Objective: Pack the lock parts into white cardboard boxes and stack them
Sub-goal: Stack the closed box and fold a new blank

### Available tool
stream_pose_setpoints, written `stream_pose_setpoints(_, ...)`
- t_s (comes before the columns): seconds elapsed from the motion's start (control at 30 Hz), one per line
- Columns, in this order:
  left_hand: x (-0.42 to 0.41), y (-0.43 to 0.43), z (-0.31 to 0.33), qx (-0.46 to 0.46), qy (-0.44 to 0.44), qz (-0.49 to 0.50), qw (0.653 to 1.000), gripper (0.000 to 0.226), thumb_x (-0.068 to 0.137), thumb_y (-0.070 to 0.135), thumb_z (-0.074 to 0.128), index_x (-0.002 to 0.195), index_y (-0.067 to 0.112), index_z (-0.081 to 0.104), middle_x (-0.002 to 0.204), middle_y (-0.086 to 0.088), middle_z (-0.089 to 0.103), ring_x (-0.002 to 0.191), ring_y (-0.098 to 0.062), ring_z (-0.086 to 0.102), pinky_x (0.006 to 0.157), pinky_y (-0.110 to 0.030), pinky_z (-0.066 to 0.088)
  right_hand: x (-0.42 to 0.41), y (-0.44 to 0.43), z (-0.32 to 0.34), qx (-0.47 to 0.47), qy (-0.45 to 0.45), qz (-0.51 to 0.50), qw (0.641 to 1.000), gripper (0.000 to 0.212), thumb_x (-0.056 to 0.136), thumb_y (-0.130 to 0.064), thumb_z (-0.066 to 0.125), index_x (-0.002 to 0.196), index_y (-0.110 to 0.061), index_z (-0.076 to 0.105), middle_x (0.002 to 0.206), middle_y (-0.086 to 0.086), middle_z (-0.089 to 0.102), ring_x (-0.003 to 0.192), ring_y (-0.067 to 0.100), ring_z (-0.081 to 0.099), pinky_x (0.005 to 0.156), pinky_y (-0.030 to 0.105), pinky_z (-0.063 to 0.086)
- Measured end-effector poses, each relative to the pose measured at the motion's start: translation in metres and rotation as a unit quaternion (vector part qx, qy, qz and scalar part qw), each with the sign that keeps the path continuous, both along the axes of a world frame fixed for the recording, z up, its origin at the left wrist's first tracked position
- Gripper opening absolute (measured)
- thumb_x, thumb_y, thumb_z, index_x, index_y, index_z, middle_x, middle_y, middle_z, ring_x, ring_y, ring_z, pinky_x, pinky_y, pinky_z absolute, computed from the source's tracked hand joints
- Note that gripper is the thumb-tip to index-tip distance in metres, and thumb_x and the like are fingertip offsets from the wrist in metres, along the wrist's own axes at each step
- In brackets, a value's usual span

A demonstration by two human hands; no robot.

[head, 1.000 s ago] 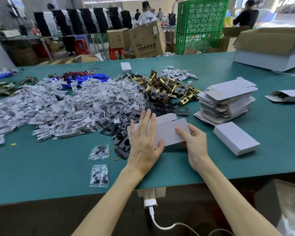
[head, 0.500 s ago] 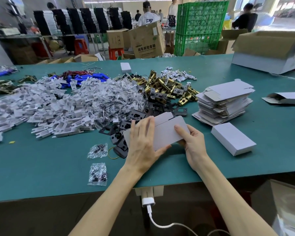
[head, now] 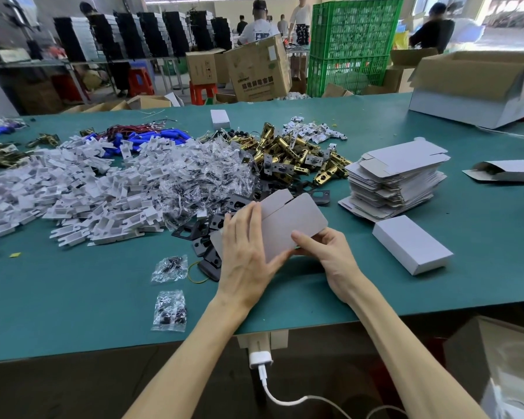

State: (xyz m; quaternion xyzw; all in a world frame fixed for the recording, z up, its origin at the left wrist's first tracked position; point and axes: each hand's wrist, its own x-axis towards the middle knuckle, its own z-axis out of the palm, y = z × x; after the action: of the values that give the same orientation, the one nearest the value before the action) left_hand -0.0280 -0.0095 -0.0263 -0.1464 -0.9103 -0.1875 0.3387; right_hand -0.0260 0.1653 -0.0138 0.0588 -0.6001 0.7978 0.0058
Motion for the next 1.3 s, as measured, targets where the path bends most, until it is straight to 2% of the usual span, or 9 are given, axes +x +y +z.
stream_pose_setpoints(0.27, 0.0, -0.001, -0.002, 0.022, 0.016, 0.009, 1.0, 0.092, 0.09, 0.056, 0.069, 0.151, -0.006, 0.041, 0.149, -0.025, 0.046, 0.14, -0.042, 0.043, 0.118, -0.059, 0.036, 0.0, -0.001, 0.002, 0.038, 0.015, 0.016, 0.999, 0.015, 0.088, -0.009, 0.074, 0.103, -0.006, 0.076, 0.105, 0.015, 0.077, 0.089, 0.017, 0.066, 0.081, 0.027, 0.054)
stream_pose_setpoints(0.47, 0.0, 0.0, 0.005, 0.062, 0.047, -0.044, 0.996, 0.085, 0.101, 0.041, 0.063, 0.16, -0.005, 0.023, 0.166, -0.023, 0.027, 0.158, -0.033, 0.021, 0.13, -0.049, 0.016, -0.004, 0.002, 0.0, -0.058, -0.013, -0.101, 0.993, 0.01, 0.094, -0.01, 0.068, 0.101, -0.017, 0.072, 0.082, -0.009, 0.071, 0.069, 0.004, 0.057, 0.067, 0.02, 0.039)
stream_pose_setpoints(0.6, 0.001, -0.003, 0.004, 0.164, 0.099, 0.046, 0.98, 0.046, 0.096, 0.013, 0.07, 0.137, 0.0, 0.051, 0.137, -0.021, 0.047, 0.127, -0.03, 0.044, 0.112, -0.038, 0.037, -0.006, 0.006, -0.002, -0.155, -0.039, -0.127, 0.979, 0.01, 0.097, -0.005, 0.063, 0.104, -0.01, 0.068, 0.077, -0.004, 0.066, 0.067, 0.008, 0.052, 0.061, 0.019, 0.04)
stream_pose_setpoints(0.7, 0.002, -0.005, 0.004, 0.241, 0.042, -0.023, 0.969, 0.029, 0.1, 0.014, 0.063, 0.123, 0.014, 0.046, 0.118, -0.011, 0.05, 0.104, -0.019, 0.051, 0.098, -0.024, 0.043, -0.005, 0.004, -0.002, -0.131, -0.036, -0.13, 0.982, 0.008, 0.097, -0.004, 0.064, 0.103, -0.006, 0.069, 0.076, -0.001, 0.068, 0.067, 0.009, 0.056, 0.061, 0.019, 0.045)
stream_pose_setpoints(0.8, 0.003, -0.006, 0.008, 0.329, -0.053, -0.083, 0.939, 0.03, 0.105, 0.02, 0.058, 0.125, 0.028, 0.037, 0.109, 0.004, 0.059, 0.098, -0.008, 0.062, 0.086, -0.024, 0.052, -0.004, 0.003, -0.001, -0.113, -0.035, -0.124, 0.985, 0.008, 0.095, -0.005, 0.067, 0.103, -0.005, 0.068, 0.072, 0.001, 0.07, 0.065, 0.01, 0.06, 0.062, 0.019, 0.047)
stream_pose_setpoints(0.93, -0.003, -0.01, 0.008, 0.423, -0.116, -0.102, 0.893, 0.04, 0.103, 0.018, 0.064, 0.135, 0.013, 0.042, 0.111, 0.0, 0.071, 0.1, -0.005, 0.07, 0.085, -0.017, 0.054, -0.004, 0.002, 0.0, -0.084, -0.039, -0.11, 0.99, 0.007, 0.095, -0.005, 0.066, 0.101, -0.006, 0.066, 0.071, 0.004, 0.069, 0.066, 0.01, 0.062, 0.065, 0.019, 0.05)
stream_pose_setpoints(1.1, -0.013, -0.028, 0.011, 0.658, -0.213, -0.164, 0.703, 0.017, 0.099, 0.012, 0.069, 0.114, 0.007, 0.062, 0.114, -0.02, 0.076, 0.101, -0.025, 0.076, 0.077, -0.028, 0.061, -0.005, 0.002, 0.0, -0.08, -0.031, -0.105, 0.991, 0.011, 0.093, -0.006, 0.068, 0.104, -0.007, 0.065, 0.079, 0.003, 0.074, 0.073, 0.016, 0.068, 0.069, 0.022, 0.054)
stream_pose_setpoints(1.2, -0.011, -0.028, 0.01, 0.631, -0.215, -0.19, 0.721, 0.023, 0.089, 0.023, 0.079, 0.11, 0.015, 0.071, 0.112, -0.012, 0.077, 0.105, -0.03, 0.071, 0.085, -0.041, 0.058, -0.006, 0.001, -0.001, -0.089, -0.021, -0.106, 0.99, 0.015, 0.094, -0.004, 0.066, 0.109, -0.007, 0.066, 0.09, 0.009, 0.076, 0.078, 0.02, 0.072, 0.075, 0.026, 0.057)
stream_pose_setpoints(1.3, -0.01, -0.028, 0.01, 0.607, -0.23, -0.212, 0.731, 0.021, 0.086, 0.029, 0.08, 0.107, 0.024, 0.079, 0.11, -0.008, 0.078, 0.096, -0.018, 0.071, 0.08, -0.033, 0.059, -0.007, 0.0, -0.003, -0.086, -0.015, -0.103, 0.991, 0.019, 0.093, -0.005, 0.067, 0.112, -0.006, 0.066, 0.093, 0.014, 0.075, 0.08, 0.021, 0.072, 0.081, 0.031, 0.059)
